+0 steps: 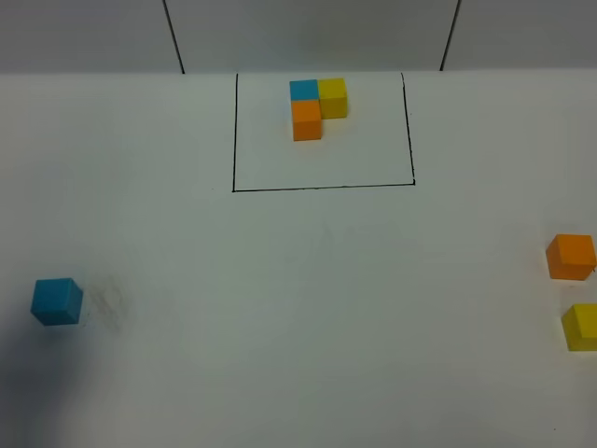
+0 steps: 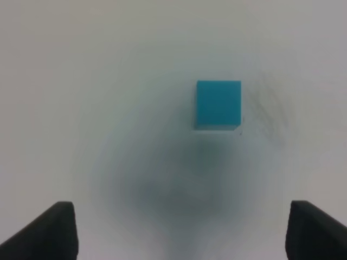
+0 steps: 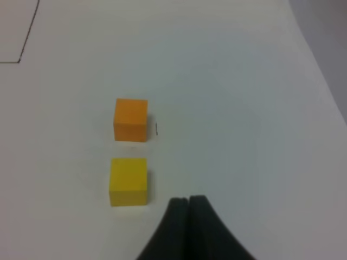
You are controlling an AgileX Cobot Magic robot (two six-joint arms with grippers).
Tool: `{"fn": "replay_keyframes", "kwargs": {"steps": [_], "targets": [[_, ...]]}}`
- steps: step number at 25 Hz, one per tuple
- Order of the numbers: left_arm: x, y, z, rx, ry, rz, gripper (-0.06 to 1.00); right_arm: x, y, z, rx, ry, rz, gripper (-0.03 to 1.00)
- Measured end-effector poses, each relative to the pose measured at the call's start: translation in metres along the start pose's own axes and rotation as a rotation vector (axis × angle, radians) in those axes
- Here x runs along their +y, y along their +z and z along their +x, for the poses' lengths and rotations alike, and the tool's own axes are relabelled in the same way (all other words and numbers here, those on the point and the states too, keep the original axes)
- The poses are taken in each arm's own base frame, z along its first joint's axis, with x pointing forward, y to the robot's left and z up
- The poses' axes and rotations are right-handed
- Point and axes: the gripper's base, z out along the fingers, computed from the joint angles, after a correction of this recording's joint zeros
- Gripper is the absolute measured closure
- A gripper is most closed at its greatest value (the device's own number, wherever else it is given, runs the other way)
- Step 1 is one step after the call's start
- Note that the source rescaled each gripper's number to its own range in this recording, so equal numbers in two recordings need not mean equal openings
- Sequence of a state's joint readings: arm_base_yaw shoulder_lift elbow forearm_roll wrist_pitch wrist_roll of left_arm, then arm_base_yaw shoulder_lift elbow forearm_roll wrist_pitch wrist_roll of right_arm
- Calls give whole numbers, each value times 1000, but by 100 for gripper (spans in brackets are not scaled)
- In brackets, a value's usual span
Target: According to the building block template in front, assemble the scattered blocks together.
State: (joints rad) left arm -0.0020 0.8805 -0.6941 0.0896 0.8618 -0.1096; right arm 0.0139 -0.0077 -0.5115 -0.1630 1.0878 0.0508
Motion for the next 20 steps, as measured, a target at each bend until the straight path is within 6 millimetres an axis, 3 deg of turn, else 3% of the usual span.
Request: {"fn": "replay_keyframes", "kwargs": {"steps": [7,12,20], "targets": [[-11,76,-17,134,-19,39,4,0,0,0,0,0,-1,97],[-16,119,-23,192,-29,51,5,0,0,0,0,0,-1,97],[-22,167,-22,232,-35,73,5,0,0,0,0,0,-1,97]]}}
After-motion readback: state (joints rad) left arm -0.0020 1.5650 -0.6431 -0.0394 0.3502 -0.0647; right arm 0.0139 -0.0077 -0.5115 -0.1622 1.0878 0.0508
